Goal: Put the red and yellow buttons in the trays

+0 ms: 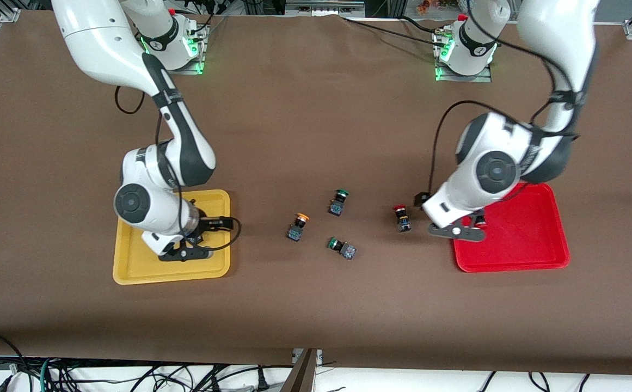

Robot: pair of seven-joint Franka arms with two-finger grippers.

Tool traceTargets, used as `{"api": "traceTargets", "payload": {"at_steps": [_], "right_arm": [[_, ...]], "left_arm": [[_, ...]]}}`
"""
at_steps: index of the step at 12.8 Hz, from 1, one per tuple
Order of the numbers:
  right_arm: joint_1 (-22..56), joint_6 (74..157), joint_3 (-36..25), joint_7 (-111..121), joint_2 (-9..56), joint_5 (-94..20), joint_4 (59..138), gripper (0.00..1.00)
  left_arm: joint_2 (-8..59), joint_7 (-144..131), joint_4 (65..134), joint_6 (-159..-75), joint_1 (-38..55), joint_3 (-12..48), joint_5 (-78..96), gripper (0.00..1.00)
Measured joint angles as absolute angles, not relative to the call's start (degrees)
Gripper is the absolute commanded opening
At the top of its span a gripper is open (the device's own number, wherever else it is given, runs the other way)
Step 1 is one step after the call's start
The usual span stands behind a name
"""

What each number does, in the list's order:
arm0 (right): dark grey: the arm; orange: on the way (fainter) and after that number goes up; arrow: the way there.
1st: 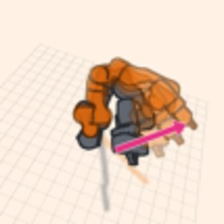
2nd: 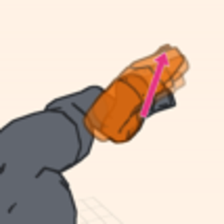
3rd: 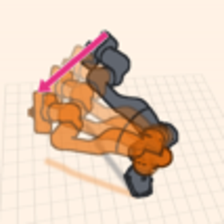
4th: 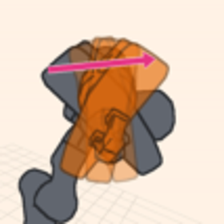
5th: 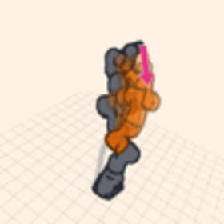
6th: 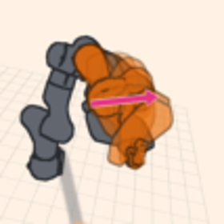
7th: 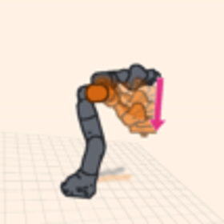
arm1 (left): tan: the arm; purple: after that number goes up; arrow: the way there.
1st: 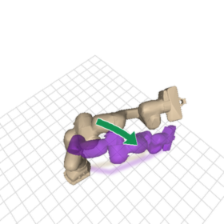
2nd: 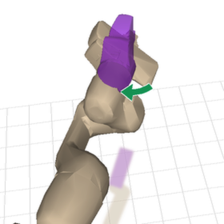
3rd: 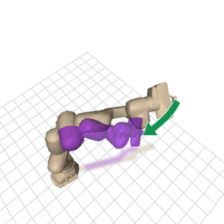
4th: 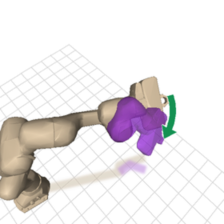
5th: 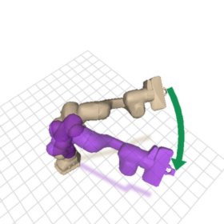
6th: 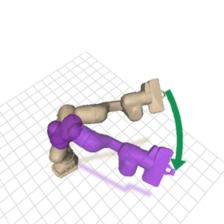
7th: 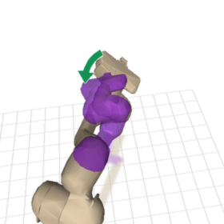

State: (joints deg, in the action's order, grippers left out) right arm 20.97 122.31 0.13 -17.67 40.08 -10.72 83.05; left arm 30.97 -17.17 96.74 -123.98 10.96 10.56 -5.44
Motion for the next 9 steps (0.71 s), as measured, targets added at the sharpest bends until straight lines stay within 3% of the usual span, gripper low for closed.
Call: {"api": "traceTargets", "payload": {"at_steps": [2, 5, 7, 9], "right_arm": [[24.61, 124.30, 2.75, -32.04, 40.83, -10.71, 81.55, 0.99], [31.76, 134.89, 3.04, -47.76, 45.09, -10.70, 80.72, 0.99], [33.95, 140.81, 2.99, -50.96, 48.88, -10.66, 80.53, 0.98], [34.08, 142.54, 2.81, -51.06, 51.14, -10.23, 80.17, 0.89]], "left_arm": [[35.93, -21.37, 97.56, -132.72, 12.86, 10.54, -5.44, 1.00], [39.19, -22.37, 97.78, -135.16, 13.27, 10.35, -5.44, 1.00], [39.51, -22.40, 98.32, -135.94, 13.26, 10.23, -5.44, 0.33], [39.68, -22.44, 99.01, -136.19, 13.27, 10.23, -5.44, 0.06]]}}
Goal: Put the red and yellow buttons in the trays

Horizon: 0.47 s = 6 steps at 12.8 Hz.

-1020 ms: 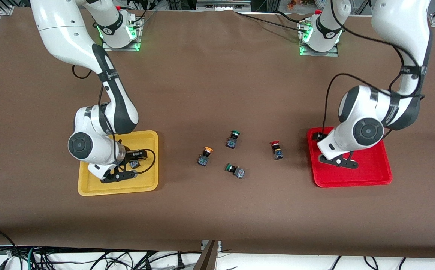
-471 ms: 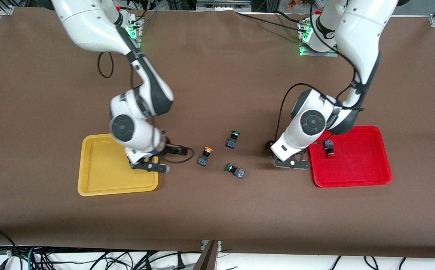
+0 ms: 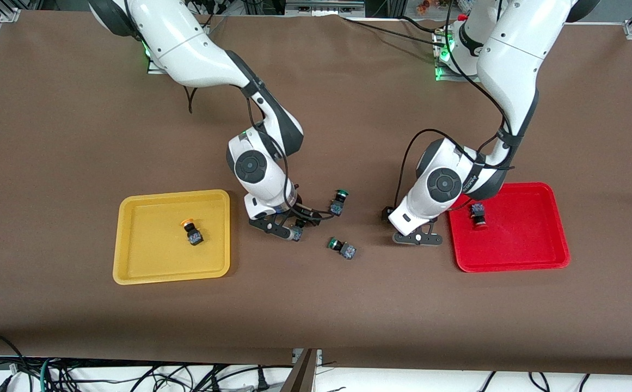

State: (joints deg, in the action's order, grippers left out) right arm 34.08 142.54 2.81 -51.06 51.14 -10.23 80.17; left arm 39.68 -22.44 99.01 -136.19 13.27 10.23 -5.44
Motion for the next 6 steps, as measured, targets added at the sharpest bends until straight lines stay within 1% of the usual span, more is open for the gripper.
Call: {"api": "traceTargets", "payload": {"at_steps": [1, 2, 3, 4, 5, 6], "right_arm": [[33.93, 142.57, 2.55, -51.02, 51.72, -9.53, 80.06, 0.78], [33.80, 142.81, 2.36, -51.00, 52.18, -8.65, 80.04, 0.66], [33.77, 143.58, 2.20, -50.97, 52.63, -8.04, 80.03, 0.42], [33.76, 144.16, 2.13, -50.75, 52.89, -7.56, 80.03, 0.18], [33.73, 144.44, 2.04, -50.45, 52.92, -7.11, 79.96, 0.05], [33.54, 144.05, 1.93, -50.20, 52.89, -6.57, 79.56, 0.00]], "left_arm": [[39.71, -22.45, 99.28, -136.20, 13.27, 10.23, -5.44, 0.00], [39.69, -22.45, 99.33, -136.13, 13.27, 10.22, -5.44, 0.00], [39.55, -22.45, 99.28, -135.54, 13.26, 10.22, -5.44, 0.00], [38.97, -22.45, 99.00, -133.26, 13.23, 10.15, -5.44, 0.00], [37.79, -22.45, 98.40, -129.18, 13.11, 9.93, -5.44, 0.00], [35.91, -22.41, 97.30, -123.34, 12.86, 9.39, -5.47, 0.00]]}}
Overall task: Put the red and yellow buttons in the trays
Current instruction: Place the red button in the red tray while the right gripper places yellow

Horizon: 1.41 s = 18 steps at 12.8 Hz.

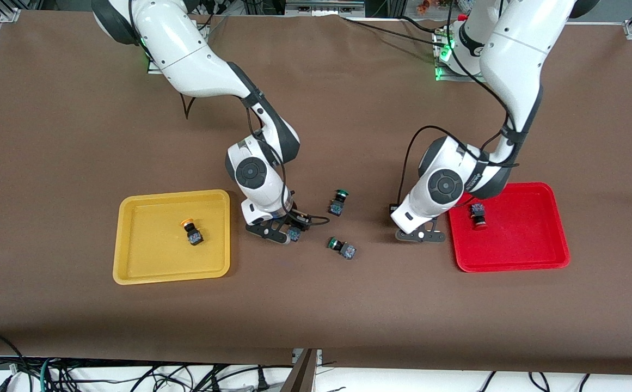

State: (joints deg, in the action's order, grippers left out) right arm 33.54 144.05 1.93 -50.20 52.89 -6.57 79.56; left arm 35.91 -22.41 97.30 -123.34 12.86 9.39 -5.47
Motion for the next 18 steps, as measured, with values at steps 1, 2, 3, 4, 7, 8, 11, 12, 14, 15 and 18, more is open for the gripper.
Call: {"api": "traceTargets", "payload": {"at_steps": [1, 2, 3, 4, 7, 8, 11, 12, 14, 15, 18], "right_arm": [[33.07, 142.28, 1.90, -49.07, 52.66, -6.36, 78.90, 0.00], [32.28, 139.21, 1.79, -46.90, 51.97, -6.31, 78.09, 0.00], [31.04, 135.02, 1.64, -43.69, 50.54, -6.27, 77.48, 0.00], [29.38, 129.94, 1.47, -39.21, 48.43, -6.25, 77.14, 0.00], [22.67, 120.17, 0.83, -24.03, 42.15, -6.26, 78.71, 0.05], [20.31, 119.79, 0.76, -19.71, 40.92, -6.27, 80.45, 0.08], [15.55, 122.01, 0.73, -12.43, 40.51, -6.55, 85.97, 0.65], [15.24, 123.82, 0.77, -12.18, 40.65, -7.03, 87.71, 0.87], [15.42, 125.08, 1.21, -12.19, 40.62, -8.28, 89.01, 0.99], [15.50, 124.85, 1.45, -12.22, 40.06, -8.48, 88.97, 0.99], [15.70, 121.08, 1.59, -12.15, 34.83, -8.50, 88.53, 1.00]], "left_arm": [[33.65, -21.45, 95.63, -116.35, 12.30, 8.42, -5.55, 0.00], [31.34, -18.87, 93.48, -108.69, 11.16, 7.44, -6.11, 0.00], [29.54, -15.56, 91.27, -101.80, 9.56, 6.34, -7.90, 0.00], [28.42, -12.25, 89.60, -97.35, 7.67, 5.43, -10.43, 0.00], [28.33, -5.05, 88.89, -95.59, -0.18, 4.59, -14.72, 0.03], [29.04, -1.62, 89.54, -98.30, -3.58, 4.64, -14.71, 0.03], [30.98, 5.11, 96.82, -115.68, -11.55, 4.91, -13.36, 0.06], [31.44, 5.43, 99.94, -121.84, -12.40, 5.03, -13.20, 0.14], [31.97, 5.37, 104.30, -129.94, -12.38, 5.70, -13.19, 0.99], [32.09, 5.35, 104.96, -131.01, -12.26, 6.05, -13.19, 1.00], [31.16, 5.35, 104.37, -130.83, -12.12, 6.20, -13.19, 1.00]]}}
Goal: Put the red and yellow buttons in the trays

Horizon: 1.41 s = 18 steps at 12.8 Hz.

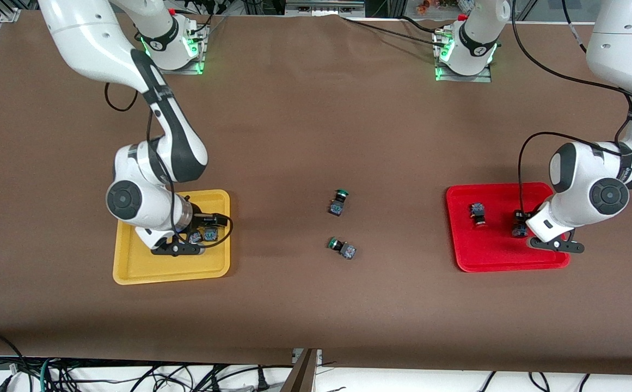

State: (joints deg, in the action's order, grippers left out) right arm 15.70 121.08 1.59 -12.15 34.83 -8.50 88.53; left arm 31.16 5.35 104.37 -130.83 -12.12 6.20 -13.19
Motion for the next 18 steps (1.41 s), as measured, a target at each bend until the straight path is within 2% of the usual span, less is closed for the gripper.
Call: {"api": "traceTargets", "payload": {"at_steps": [2, 6, 9, 11, 13, 15, 18], "right_arm": [[15.65, 116.06, 1.03, -11.99, 29.23, -7.83, 87.97, 1.00], [15.33, 99.60, -1.67, -10.94, 20.10, -7.56, 84.20, 1.00], [15.30, 94.20, -2.60, -9.72, 11.81, -6.23, 86.01, 1.00], [15.29, 95.35, -3.39, -7.78, 6.11, -5.44, 92.01, 1.00], [15.29, 97.47, -3.51, -6.13, 3.50, -4.29, 96.34, 1.00], [15.31, 98.38, -3.50, -3.97, 3.37, -3.26, 96.66, 1.00], [15.31, 98.56, -3.50, -3.39, 3.37, -3.23, 95.95, 1.00]], "left_arm": [[27.90, 5.40, 101.17, -123.42, -12.15, 7.80, -13.18, 1.00], [21.00, 5.13, 84.93, -91.53, -11.67, 14.38, -12.86, 1.00], [17.89, 5.15, 75.26, -80.37, -11.72, 15.17, -9.52, 1.00], [15.29, 4.96, 72.81, -78.62, -11.45, 13.84, -6.92, 1.00], [11.50, 3.81, 74.25, -80.01, -7.45, 7.89, -4.79, 1.00], [6.19, 3.35, 81.01, -85.01, -2.47, 1.44, -2.79, 1.00], [-0.25, 2.71, 92.53, -90.87, -1.38, 0.47, -2.37, 1.00]]}}
